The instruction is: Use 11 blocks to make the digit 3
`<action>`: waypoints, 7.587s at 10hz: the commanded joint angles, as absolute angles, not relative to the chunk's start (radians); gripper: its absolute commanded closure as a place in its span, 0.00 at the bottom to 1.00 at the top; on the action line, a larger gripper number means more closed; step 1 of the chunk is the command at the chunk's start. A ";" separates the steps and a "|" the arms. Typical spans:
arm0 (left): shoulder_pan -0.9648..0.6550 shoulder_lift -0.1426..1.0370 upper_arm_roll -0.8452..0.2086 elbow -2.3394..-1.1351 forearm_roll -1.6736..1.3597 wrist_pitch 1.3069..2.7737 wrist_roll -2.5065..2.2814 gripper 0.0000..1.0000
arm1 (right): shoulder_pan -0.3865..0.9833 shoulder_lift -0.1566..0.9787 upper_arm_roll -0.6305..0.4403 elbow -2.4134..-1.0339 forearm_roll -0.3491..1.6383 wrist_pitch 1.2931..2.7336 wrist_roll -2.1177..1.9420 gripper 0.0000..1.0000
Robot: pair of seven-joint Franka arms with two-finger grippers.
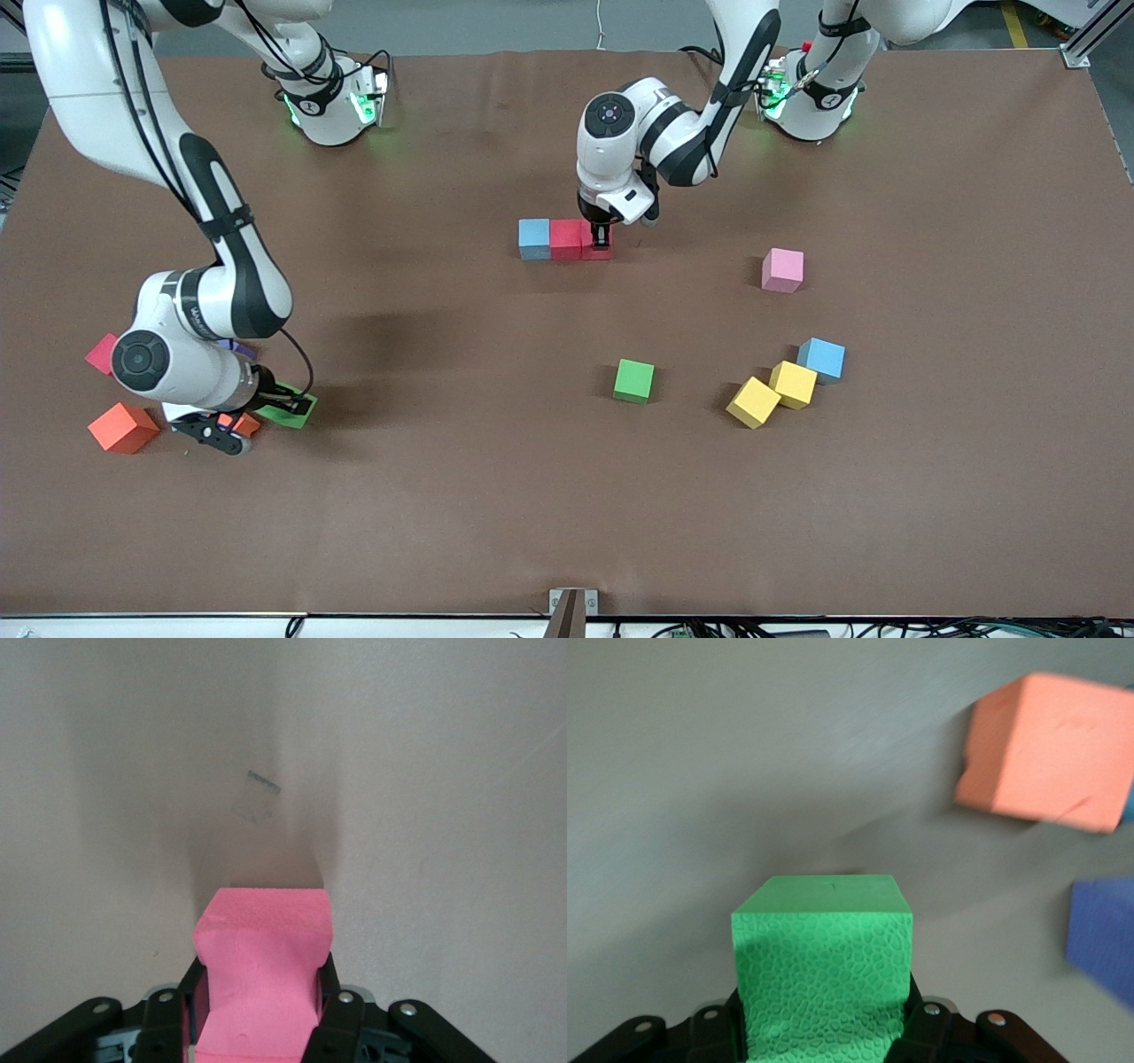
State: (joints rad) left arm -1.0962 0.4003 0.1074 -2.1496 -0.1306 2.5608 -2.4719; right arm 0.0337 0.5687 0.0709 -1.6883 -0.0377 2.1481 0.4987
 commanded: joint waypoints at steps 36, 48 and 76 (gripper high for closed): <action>-0.218 0.460 0.068 -2.111 0.009 2.605 -1.408 0.00 | 0.787 0.456 0.067 -2.045 0.021 2.493 0.850 0.98; -0.175 0.436 0.043 -2.128 0.006 2.602 -1.390 0.34 | 0.790 0.459 0.067 -2.048 0.015 2.499 0.850 0.00; -0.149 0.290 0.000 -1.861 0.023 2.284 -1.401 0.93 | -0.287 0.410 0.061 -2.098 -0.129 2.493 0.255 0.00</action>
State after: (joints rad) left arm -0.1525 0.3008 0.0046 -1.8584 0.0104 2.2790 -1.4099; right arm -0.2507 0.4282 0.0377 -2.0644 -0.1044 2.4686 0.2614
